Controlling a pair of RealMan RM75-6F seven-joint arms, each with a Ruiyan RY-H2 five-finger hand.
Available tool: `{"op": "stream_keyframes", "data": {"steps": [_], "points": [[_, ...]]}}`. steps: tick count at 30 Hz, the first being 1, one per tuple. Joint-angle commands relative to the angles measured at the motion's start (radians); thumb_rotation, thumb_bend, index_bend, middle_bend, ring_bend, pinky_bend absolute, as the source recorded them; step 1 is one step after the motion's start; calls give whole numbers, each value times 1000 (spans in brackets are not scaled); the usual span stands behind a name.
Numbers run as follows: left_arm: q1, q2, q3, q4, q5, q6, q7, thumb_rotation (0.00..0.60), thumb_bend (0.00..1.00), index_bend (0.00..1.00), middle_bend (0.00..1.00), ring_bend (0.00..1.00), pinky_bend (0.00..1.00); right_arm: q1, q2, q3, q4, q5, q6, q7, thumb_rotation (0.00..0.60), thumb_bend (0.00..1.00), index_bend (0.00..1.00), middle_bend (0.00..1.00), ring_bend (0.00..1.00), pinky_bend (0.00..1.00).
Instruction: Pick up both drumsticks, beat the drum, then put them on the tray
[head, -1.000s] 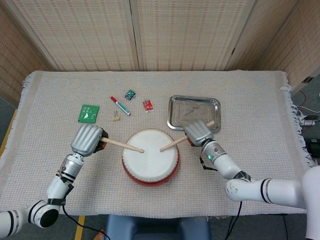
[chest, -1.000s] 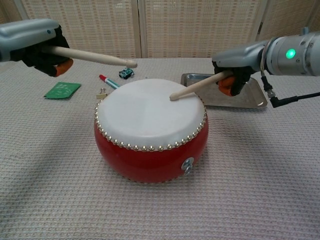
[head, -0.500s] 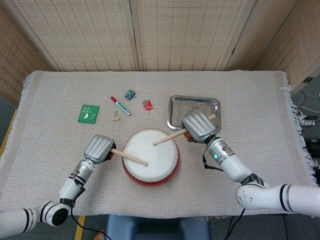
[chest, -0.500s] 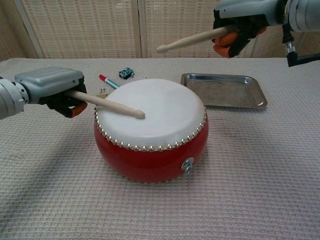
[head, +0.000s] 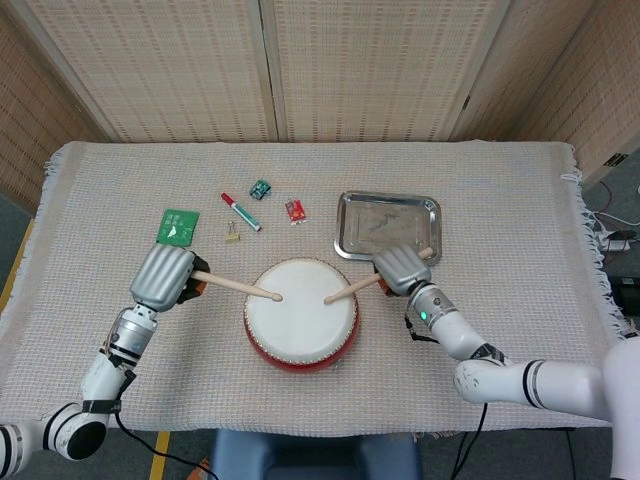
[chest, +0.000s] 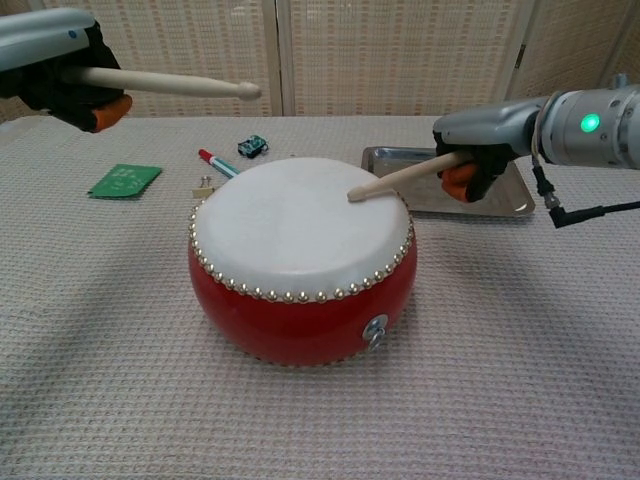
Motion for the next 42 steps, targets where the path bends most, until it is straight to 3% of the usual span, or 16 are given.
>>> {"op": "stream_keyframes", "data": {"steps": [1, 5, 8, 13, 21, 25, 28, 34, 42], "points": [[5, -2, 7, 12, 2, -10, -19, 600, 684, 1000, 1000, 1000, 1000, -54, 64, 80, -40, -57, 13, 161, 600, 746, 1000, 1000, 1000, 1000], [12, -7, 18, 32, 10, -14, -38, 600, 684, 1000, 1000, 1000, 1000, -103, 144, 134, -40, -103, 0, 294, 600, 746, 1000, 1000, 1000, 1000], [18, -7, 23, 39, 15, -12, -50, 600, 683, 1000, 1000, 1000, 1000, -113, 143, 132, 30, -87, -30, 318, 600, 746, 1000, 1000, 1000, 1000], [31, -5, 32, 44, 25, -6, -61, 600, 685, 1000, 1000, 1000, 1000, -94, 33, 101, 243, -24, -119, 307, 600, 736, 1000, 1000, 1000, 1000], [45, 11, 41, 33, 26, -4, -59, 600, 684, 1000, 1000, 1000, 1000, -44, -170, 107, 586, 21, -267, 325, 600, 579, 1000, 971, 970, 1000], [46, 17, 43, 34, 19, -15, -62, 600, 684, 1000, 1000, 1000, 1000, -23, -256, 124, 735, 24, -327, 345, 600, 489, 934, 888, 843, 953], [46, 18, 43, 36, 15, -21, -65, 600, 684, 1000, 1000, 1000, 1000, -11, -304, 132, 819, 15, -360, 355, 600, 415, 815, 790, 723, 838], [47, 16, 40, 46, 8, -31, -78, 600, 684, 1000, 1000, 1000, 1000, 13, -400, 148, 989, -1, -420, 364, 600, 367, 599, 566, 474, 604], [45, 10, 41, 62, 6, -43, -86, 600, 684, 1000, 1000, 1000, 1000, 38, -503, 184, 1157, -24, -475, 378, 600, 267, 344, 344, 224, 412]]}}
